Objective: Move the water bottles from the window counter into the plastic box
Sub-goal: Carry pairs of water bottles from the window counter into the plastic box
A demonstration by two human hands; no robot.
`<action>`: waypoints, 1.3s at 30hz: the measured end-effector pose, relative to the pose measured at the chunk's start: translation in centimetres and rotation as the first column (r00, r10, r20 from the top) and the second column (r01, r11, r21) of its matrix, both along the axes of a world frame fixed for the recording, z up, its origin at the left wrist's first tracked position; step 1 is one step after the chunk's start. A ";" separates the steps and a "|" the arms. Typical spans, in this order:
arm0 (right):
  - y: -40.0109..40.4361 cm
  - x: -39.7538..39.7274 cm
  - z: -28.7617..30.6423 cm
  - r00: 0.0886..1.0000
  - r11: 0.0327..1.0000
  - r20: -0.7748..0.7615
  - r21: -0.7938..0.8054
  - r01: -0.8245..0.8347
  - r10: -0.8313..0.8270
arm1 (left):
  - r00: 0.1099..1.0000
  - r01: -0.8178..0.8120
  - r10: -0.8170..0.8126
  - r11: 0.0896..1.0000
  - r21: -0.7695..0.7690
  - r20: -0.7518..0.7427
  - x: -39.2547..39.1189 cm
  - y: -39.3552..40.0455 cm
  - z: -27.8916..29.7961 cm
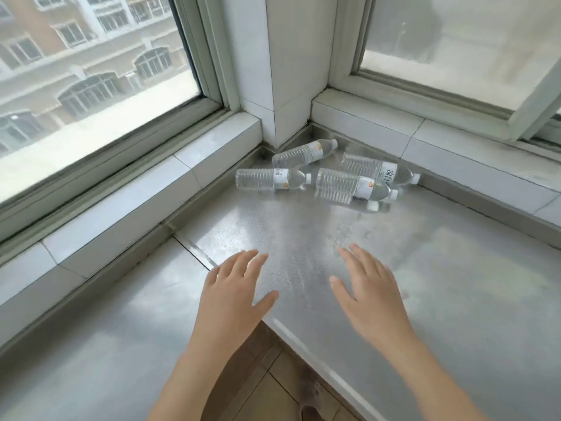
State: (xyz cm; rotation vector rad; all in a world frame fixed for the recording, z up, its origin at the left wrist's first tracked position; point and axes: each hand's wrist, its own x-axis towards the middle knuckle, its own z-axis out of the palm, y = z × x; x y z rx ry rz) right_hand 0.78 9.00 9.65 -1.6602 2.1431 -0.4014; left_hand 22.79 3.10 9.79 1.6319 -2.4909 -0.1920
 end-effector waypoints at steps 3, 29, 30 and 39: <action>-4.1 -1.4 -0.2 0.998 0.998 0.001 0.020 -0.063 0.063 | 1.000 -0.024 0.024 1.000 0.012 0.019 -1.5 -3.2 0.0; -25.4 -7.5 -8.5 0.991 0.990 -0.105 0.105 0.097 -0.086 | 0.993 0.000 -0.030 0.964 0.267 0.110 -9.6 -35.1 -11.1; -26.1 -7.7 -8.6 0.990 0.990 -0.107 0.103 0.100 -0.088 | 0.986 -0.003 -0.042 0.961 0.277 0.159 -9.5 -35.5 -11.4; -27.8 -8.7 -10.3 0.991 0.986 -0.114 0.147 0.080 -0.064 | 0.965 0.127 -0.186 0.949 0.290 0.185 -8.4 -32.2 -10.3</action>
